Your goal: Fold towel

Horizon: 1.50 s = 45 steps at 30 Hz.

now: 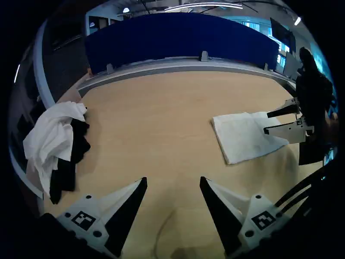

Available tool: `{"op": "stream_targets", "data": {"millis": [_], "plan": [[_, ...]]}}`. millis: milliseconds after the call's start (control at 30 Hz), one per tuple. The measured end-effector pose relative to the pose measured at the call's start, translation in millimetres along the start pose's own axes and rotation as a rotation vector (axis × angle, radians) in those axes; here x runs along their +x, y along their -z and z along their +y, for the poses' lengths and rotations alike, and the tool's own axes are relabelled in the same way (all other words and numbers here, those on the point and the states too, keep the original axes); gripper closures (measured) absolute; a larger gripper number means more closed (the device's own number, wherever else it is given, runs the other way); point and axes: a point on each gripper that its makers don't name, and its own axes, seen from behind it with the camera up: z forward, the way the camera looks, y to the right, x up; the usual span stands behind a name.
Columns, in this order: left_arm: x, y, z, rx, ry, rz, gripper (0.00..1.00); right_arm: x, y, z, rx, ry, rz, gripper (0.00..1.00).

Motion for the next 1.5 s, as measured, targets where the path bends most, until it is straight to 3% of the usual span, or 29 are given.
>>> {"op": "stream_targets", "data": {"millis": [1000, 1267, 1500], "plan": [[-0.8, 8.8, 7.8, -0.009, -0.009, 0.008, 0.1, -96.6, 68.4, 49.8, -0.106, -0.028, -0.096, 0.0], [-2.3, 9.9, 5.9, -0.009, -0.006, 0.007, 0.1, -117.0, 77.3, 63.8, -0.124, -0.043, -0.119, 0.01], [-2.6, 10.1, 5.4, -0.007, -0.008, 0.007, 0.1, -120.6, 77.2, 67.5, -0.123, -0.047, -0.122, 0.08]]}}
